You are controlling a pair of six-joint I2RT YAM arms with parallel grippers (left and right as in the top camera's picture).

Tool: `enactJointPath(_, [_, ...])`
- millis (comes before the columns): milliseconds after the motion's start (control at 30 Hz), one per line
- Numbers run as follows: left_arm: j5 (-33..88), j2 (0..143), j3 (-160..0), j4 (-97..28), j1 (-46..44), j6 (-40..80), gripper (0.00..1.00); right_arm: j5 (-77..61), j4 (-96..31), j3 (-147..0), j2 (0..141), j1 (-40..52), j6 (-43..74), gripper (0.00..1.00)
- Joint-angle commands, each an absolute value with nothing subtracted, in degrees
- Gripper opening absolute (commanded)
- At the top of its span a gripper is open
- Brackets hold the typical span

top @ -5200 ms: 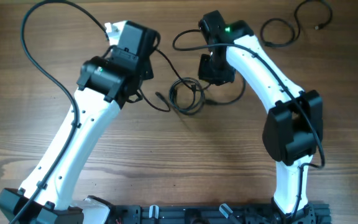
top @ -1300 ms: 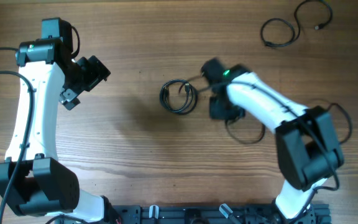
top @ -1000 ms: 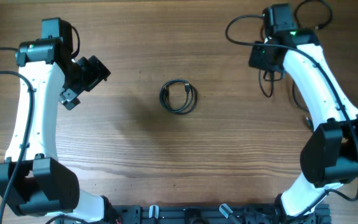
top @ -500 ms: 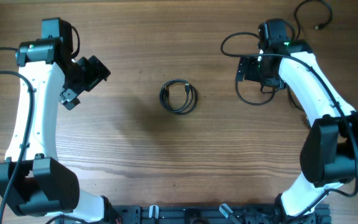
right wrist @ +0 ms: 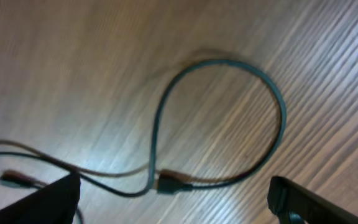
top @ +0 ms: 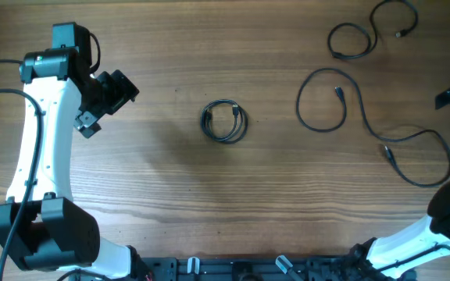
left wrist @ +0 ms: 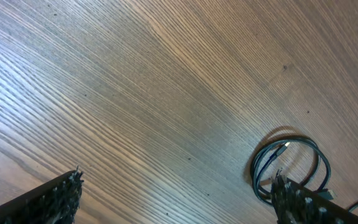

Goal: Untangle cables

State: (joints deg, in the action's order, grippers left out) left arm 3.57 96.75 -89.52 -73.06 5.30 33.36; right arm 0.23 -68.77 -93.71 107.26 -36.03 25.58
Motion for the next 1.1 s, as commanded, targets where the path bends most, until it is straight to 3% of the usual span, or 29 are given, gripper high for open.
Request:
enactJointPath(0, [4.05,97.21,-89.89,-72.93,5.37,33.3,1.0,0.32,-63.05,-87.46,106.94,-35.55,27.05,0.95])
enactJointPath(67, [4.05,97.21,-89.89,-72.93,5.37,33.3,1.0,0.36,-58.24,-82.87,106.94,-35.44,27.18,0.81])
enactJointPath(133, [4.05,97.21,-89.89,-72.93,5.37,33.3,1.0,0.36,-54.46,-78.96,107.2,-35.44,28.8,0.79])
enactJointPath(233, [4.05,97.21,-89.89,-72.93,5.37,33.3,1.0,-0.49,-49.93,-75.85,107.81,-35.44,30.0,0.59])
enactJointPath(300, [4.05,97.21,-89.89,-72.88,5.37,33.32,1.0,-0.49,-48.29,-75.61,107.9,-35.42,30.0,0.51])
enactJointPath(600, [4.05,97.21,-89.89,-72.14,5.37,33.32,1.0,-2.83,-44.47,-75.61,114.24,-35.24,29.98,0.43])
enactJointPath(633, [4.05,97.21,-89.89,-71.85,5.37,33.32,1.0,-3.09,-43.2,-75.61,114.65,-35.22,29.98,0.31])
enactJointPath(700, [4.05,97.21,-89.89,-71.79,5.37,33.32,1.0,-3.09,-41.6,-75.92,114.63,-35.22,29.95,0.24])
enactJointPath(767, [4.05,97.21,-89.89,-71.79,5.37,33.32,1.0,-3.14,-41.91,-79.22,114.63,-35.29,29.89,0.06])
enactJointPath(933, [4.05,97.21,-89.89,-71.16,5.37,33.32,1.0,-5.39,-46.04,-97.51,114.54,-35.27,25.5,0.04])
enactJointPath(1067, [4.05,97.21,-89.89,-70.52,5.37,33.52,1.0,-11.38,-43.2,-102.0,114.54,-35.11,26.04,0.04])
